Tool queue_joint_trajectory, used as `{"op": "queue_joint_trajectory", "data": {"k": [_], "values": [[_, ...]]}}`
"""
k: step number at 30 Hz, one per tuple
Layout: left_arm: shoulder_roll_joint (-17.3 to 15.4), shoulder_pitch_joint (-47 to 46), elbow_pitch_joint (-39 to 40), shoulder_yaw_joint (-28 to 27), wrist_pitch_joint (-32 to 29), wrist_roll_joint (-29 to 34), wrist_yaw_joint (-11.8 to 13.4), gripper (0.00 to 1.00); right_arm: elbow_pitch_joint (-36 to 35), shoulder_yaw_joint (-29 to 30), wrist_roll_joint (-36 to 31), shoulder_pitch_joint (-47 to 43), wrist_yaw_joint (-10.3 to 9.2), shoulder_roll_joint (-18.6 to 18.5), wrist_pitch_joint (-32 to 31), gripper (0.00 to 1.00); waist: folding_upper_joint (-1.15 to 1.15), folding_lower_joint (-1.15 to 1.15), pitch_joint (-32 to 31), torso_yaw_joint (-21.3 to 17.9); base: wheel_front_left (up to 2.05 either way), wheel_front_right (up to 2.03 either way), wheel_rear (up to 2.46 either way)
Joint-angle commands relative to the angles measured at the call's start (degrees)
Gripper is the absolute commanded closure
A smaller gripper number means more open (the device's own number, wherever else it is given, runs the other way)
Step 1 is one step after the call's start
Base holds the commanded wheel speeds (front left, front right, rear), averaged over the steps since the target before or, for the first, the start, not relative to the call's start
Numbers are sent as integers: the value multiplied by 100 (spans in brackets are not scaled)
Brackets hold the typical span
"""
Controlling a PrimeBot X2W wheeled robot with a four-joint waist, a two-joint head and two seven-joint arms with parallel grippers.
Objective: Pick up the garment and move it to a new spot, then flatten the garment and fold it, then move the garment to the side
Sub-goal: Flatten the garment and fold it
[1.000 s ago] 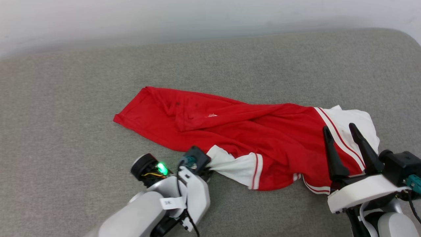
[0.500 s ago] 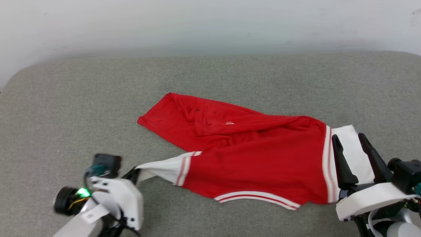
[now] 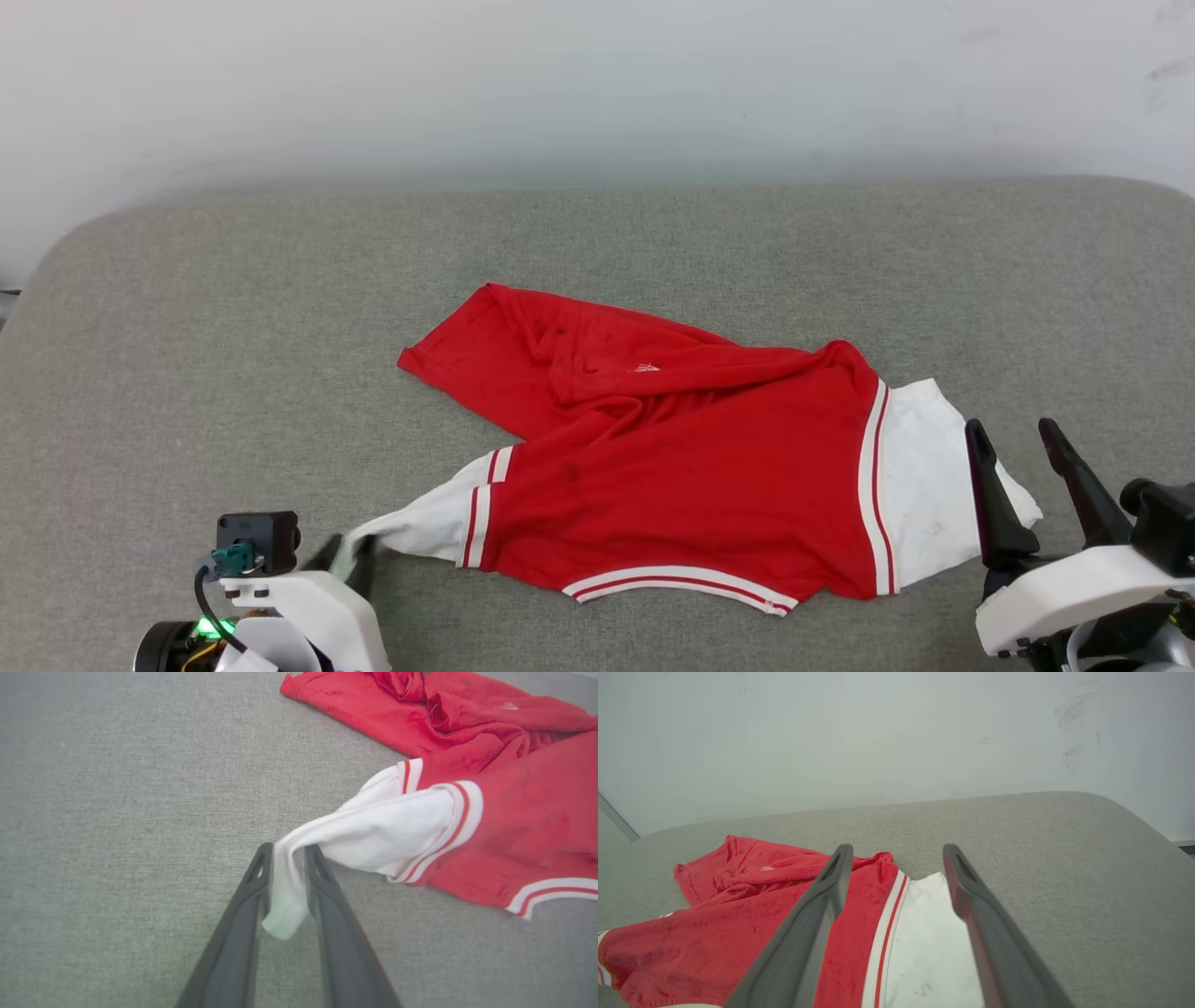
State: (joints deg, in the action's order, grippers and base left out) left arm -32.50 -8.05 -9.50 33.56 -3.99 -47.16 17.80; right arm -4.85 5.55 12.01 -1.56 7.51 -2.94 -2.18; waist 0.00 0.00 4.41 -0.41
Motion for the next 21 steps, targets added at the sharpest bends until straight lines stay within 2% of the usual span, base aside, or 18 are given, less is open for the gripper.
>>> {"op": "queue_joint_trajectory", "data": {"k": [1,6,12,21], "values": [[33,-3,34,-32,163,84,47,0,-6,39,9,-104,-4,11,-44,0,0,0,-47,-1,0,0,0],[97,-97,242,-166,752,302,143,0,83,255,125,-204,-4,11,-260,0,0,0,-157,-18,0,0,0],[161,-159,647,-186,1235,598,324,0,445,779,215,-307,-4,10,-761,0,0,0,-222,-2,0,0,0],[247,-355,1054,-152,1471,832,430,0,1087,1491,365,55,-4,-75,-2299,0,0,0,81,136,0,0,0]]}}
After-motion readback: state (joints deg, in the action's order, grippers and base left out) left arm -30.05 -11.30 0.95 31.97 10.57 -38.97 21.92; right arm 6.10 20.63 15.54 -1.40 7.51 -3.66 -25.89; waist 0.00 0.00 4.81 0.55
